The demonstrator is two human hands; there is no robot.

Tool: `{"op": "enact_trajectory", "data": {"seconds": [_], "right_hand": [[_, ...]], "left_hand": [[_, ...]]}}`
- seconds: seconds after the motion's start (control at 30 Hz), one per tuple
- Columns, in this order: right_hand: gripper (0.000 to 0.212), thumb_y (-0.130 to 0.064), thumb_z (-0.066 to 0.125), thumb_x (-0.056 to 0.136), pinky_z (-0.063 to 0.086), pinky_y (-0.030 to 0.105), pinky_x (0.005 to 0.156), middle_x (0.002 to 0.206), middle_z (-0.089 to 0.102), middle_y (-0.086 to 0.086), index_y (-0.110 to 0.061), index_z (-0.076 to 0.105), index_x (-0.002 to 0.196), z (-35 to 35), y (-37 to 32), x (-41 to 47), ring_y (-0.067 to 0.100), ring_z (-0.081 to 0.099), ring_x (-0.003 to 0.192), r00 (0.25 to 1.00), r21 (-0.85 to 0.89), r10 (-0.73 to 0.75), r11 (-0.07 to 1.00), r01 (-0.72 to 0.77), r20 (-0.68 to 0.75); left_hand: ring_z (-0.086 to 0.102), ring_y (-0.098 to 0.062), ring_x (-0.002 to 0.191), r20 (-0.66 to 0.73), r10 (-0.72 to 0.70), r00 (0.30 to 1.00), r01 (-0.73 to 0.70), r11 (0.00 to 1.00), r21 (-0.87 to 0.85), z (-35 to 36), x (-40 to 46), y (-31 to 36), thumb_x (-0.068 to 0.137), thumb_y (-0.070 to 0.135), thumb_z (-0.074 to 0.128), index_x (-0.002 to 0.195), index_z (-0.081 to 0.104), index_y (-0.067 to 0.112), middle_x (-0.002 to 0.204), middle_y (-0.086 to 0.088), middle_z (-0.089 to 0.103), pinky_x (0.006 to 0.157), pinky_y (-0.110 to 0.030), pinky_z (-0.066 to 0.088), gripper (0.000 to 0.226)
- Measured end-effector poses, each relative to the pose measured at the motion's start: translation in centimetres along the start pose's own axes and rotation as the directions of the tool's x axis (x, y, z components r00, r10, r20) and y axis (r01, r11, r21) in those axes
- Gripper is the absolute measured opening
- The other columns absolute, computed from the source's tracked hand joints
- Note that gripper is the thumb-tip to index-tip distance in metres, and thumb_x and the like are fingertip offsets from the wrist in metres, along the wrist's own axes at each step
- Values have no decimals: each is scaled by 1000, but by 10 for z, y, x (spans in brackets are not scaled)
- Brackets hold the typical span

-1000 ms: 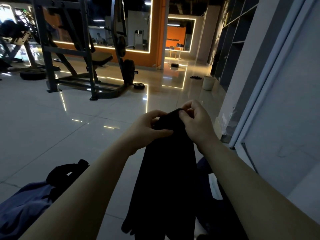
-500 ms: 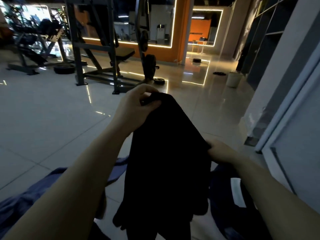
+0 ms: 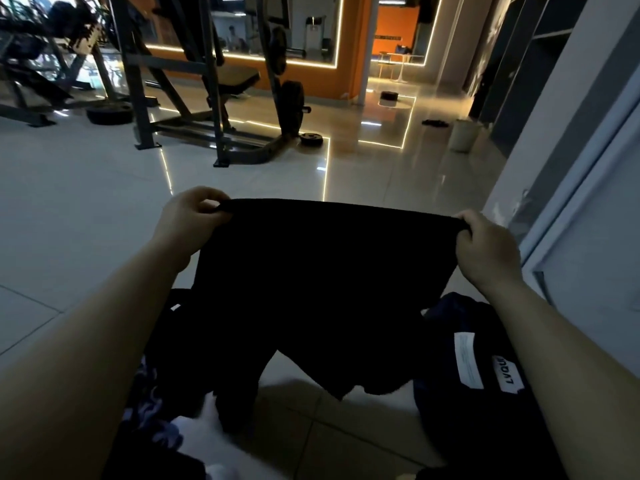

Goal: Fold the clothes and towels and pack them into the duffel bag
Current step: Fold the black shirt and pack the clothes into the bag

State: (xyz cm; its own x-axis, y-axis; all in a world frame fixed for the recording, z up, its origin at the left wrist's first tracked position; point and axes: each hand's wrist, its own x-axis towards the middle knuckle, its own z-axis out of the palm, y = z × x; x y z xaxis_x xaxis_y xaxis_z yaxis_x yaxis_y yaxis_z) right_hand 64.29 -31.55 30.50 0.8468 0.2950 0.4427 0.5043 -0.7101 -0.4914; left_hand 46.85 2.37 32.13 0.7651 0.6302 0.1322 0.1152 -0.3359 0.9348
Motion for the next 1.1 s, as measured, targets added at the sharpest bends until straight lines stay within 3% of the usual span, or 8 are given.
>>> {"op": "enact_trajectory", "data": {"seconds": [0.17,0.43,0.6,0.67,0.77,0.93,1.0,1.1], "right_hand": [[23,-6,36,95,32,35,64,86,56,8,-8,59,99,-1,4,-2,28,50,78,994,57,53,997,-48,-99],[28,-20,37,98,39,36,64,87,60,21,-1,56,89,-10,22,-3,33,53,76,948,14,283,959,-284,-145],[41,-42,66,86,41,36,95,132,50,8,-21,56,120,-13,-5,-12,26,50,118,950,129,215,960,-248,228],[56,-50,71,76,43,32,100,127,56,1,-29,51,124,-12,-37,-23,18,55,118,883,425,27,870,-252,469],[27,-30,67,86,52,28,85,102,68,-2,-27,61,113,-5,-68,-37,13,67,96,765,508,-142,820,-264,628],[23,-30,66,80,54,21,73,93,72,-2,-22,64,102,-16,-63,-39,10,70,85,868,643,-85,707,-293,490],[21,-29,64,85,54,17,71,95,72,-1,-19,65,105,-19,-60,-39,7,69,84,919,673,-39,693,-259,393],[27,-34,57,93,49,10,65,97,69,-4,-15,64,110,-22,-55,-35,3,66,82,965,623,32,759,-192,259]], "left_hand": [[65,-8,67,-15,23,1000,-25,992,-126,9,1,9,92,8,59,106,61,18,91,-1,64,53,-12,52,18],[66,-8,72,69,59,996,-42,972,-230,13,-5,19,93,7,56,96,59,27,99,-5,63,60,-15,55,20],[64,-22,79,225,207,952,-204,978,-34,54,-33,42,88,9,63,89,61,34,97,-5,65,74,-38,55,24],[61,-13,69,307,333,891,-369,927,66,82,-49,55,86,11,66,84,62,34,88,3,66,67,-29,51,24],[60,-3,73,362,434,825,-501,859,110,104,-68,68,87,17,66,91,62,34,86,14,64,69,-21,51,17],[66,-16,78,447,274,852,-252,962,-108,102,-72,69,87,17,65,95,59,30,90,3,66,66,-24,55,17],[68,-17,81,631,152,760,-63,985,-162,104,-74,62,85,14,66,102,58,29,96,-3,68,67,-24,56,24],[67,-20,88,724,117,679,-53,992,-111,103,-68,46,78,22,67,109,63,15,99,-10,69,81,-31,55,32]]}}
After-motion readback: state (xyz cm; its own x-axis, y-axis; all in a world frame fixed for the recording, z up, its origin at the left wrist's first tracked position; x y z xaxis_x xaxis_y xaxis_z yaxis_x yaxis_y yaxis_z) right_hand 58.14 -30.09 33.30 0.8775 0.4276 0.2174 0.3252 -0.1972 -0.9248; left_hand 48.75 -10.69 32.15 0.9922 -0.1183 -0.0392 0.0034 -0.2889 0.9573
